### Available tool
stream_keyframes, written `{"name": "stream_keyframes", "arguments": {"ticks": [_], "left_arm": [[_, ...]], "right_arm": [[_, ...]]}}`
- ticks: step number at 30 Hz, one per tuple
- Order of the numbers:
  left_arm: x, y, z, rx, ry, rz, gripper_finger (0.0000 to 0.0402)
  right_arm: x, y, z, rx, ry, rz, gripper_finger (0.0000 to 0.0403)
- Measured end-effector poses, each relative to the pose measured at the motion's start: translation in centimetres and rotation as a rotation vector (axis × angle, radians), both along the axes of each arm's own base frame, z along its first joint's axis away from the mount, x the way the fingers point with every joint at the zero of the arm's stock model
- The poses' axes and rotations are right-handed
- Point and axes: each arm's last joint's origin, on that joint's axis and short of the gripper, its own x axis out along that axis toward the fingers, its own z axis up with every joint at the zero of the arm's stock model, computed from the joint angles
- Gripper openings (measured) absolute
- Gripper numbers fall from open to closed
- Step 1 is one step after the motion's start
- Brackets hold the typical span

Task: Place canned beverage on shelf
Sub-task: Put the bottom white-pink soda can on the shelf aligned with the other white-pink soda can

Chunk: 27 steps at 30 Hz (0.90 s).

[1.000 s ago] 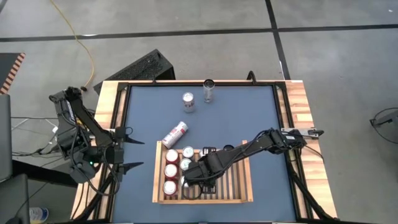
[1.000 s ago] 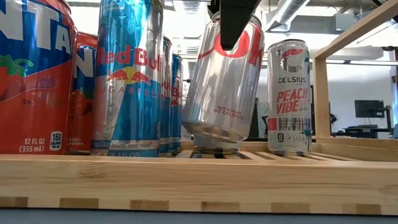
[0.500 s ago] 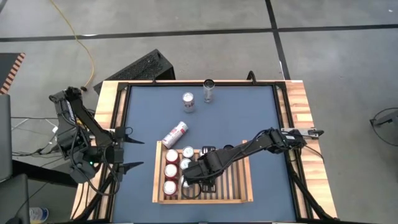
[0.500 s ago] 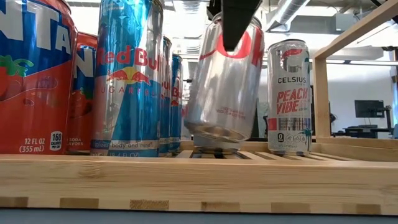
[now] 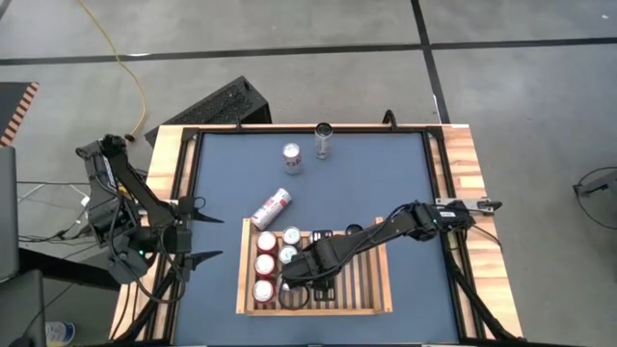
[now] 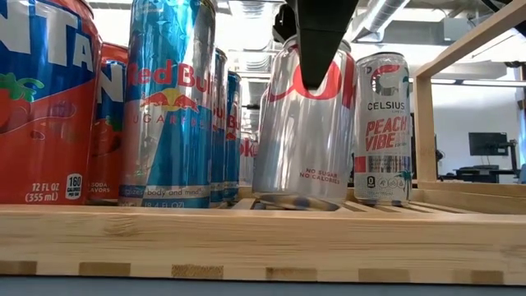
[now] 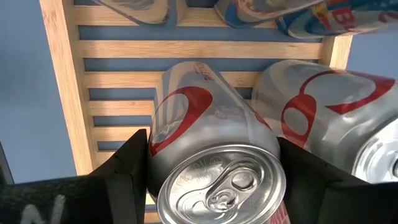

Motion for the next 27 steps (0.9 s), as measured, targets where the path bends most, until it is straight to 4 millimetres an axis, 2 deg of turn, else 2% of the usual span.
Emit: {"name": "stream_keyframes", "arguments": {"ticks": [17,27], "left_arm": [[0.0,0.0,0.0,0.0,0.001,-0.001,0.032],[0.0,0.0,0.0,-0.007,0.001,0.001,0.032]], "right_arm": [[-0.2,-0.6,0.3,-0.014,0.014,-0.045,0.0245],[0.4,-1.1,0.3,0.039,-0.012,-0.06,0.0249]]}}
